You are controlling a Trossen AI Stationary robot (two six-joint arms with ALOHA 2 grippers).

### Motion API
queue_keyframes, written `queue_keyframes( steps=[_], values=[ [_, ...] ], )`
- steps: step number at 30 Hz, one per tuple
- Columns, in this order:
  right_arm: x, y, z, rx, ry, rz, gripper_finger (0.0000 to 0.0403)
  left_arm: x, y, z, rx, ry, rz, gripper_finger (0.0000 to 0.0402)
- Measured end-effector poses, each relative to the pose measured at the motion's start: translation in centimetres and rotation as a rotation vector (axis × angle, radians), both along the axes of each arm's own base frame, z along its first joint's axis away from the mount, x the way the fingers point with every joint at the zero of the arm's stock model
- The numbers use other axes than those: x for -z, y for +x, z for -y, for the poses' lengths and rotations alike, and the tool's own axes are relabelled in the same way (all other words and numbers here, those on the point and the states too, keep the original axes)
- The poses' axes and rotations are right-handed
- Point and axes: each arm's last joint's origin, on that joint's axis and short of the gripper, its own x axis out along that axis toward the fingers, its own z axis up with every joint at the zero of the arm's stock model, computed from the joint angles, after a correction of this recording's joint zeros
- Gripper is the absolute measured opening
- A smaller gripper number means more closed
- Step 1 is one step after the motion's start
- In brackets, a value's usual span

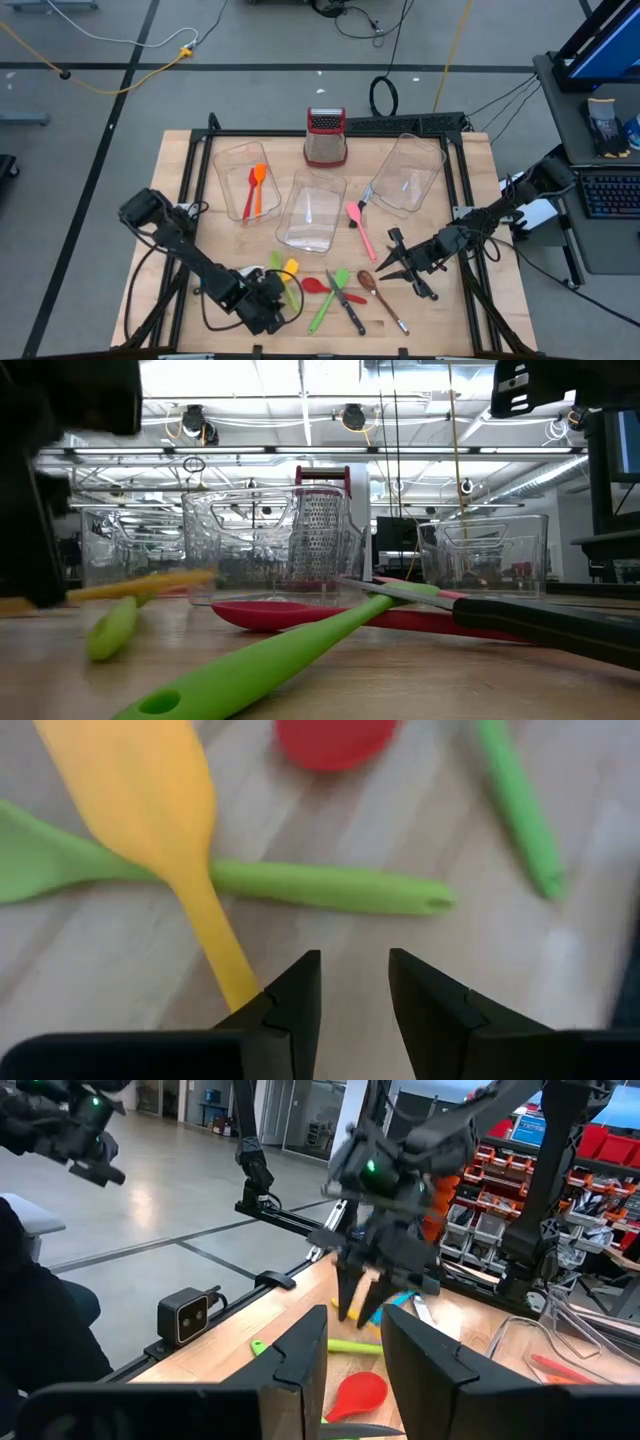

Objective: Pick & Place Kitchen Items
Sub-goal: Put the yellow spatula into the left transparent bin

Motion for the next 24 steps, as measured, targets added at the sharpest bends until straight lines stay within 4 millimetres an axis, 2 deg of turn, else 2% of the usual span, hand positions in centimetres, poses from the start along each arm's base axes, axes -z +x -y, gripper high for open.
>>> queue_keyframes(
  steps=[6,8,24],
  values=[
    [0.1,0.0,0.0,0.0,-0.003,-0.006,0.0089,-3.3,0.7,0.3,0.005,0.09,-0.017,0.0122],
    [0.1,0.0,0.0,0.0,-0.004,-0.007,0.0089,-3.8,0.7,0.4,0.012,0.107,-0.019,0.0122],
    [0.1,0.0,0.0,0.0,-0.004,-0.007,0.0089,-2.2,-0.3,-0.6,-0.117,0.132,-0.133,0.0133]
  ],
)
